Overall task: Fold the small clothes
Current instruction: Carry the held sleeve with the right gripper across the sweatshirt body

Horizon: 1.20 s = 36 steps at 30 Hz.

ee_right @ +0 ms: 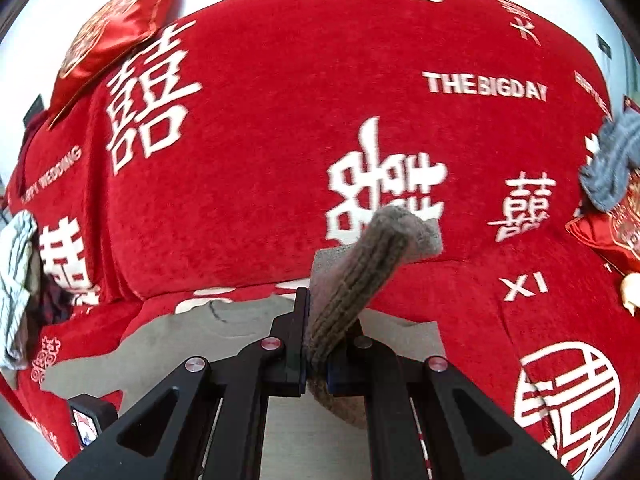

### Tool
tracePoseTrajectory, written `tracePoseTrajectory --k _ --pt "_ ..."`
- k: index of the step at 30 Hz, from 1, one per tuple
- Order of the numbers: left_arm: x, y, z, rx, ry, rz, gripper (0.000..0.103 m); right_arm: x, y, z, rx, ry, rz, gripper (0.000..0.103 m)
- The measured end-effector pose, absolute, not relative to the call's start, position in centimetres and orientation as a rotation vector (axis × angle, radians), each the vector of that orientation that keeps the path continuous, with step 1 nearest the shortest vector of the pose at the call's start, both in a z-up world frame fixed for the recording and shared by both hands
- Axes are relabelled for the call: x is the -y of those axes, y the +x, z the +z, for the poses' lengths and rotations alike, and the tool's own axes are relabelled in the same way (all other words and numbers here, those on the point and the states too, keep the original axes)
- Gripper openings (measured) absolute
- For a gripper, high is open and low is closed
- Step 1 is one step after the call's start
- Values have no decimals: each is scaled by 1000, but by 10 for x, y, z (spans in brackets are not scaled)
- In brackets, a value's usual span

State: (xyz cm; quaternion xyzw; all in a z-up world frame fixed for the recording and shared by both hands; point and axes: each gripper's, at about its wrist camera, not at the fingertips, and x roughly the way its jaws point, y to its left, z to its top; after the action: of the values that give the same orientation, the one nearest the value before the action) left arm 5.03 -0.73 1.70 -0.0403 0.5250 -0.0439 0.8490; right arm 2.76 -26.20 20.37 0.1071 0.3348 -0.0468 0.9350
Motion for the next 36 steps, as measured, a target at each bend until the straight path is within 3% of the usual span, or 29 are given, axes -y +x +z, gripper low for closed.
tracePoseTrajectory --k 21,36 --pt "-60 35 16 -1074 -175 -54 102 124 60 181 -729 87 19 7" --pt "-79 13 36 -1031 -157 -74 102 67 74 123 -798 108 58 7"
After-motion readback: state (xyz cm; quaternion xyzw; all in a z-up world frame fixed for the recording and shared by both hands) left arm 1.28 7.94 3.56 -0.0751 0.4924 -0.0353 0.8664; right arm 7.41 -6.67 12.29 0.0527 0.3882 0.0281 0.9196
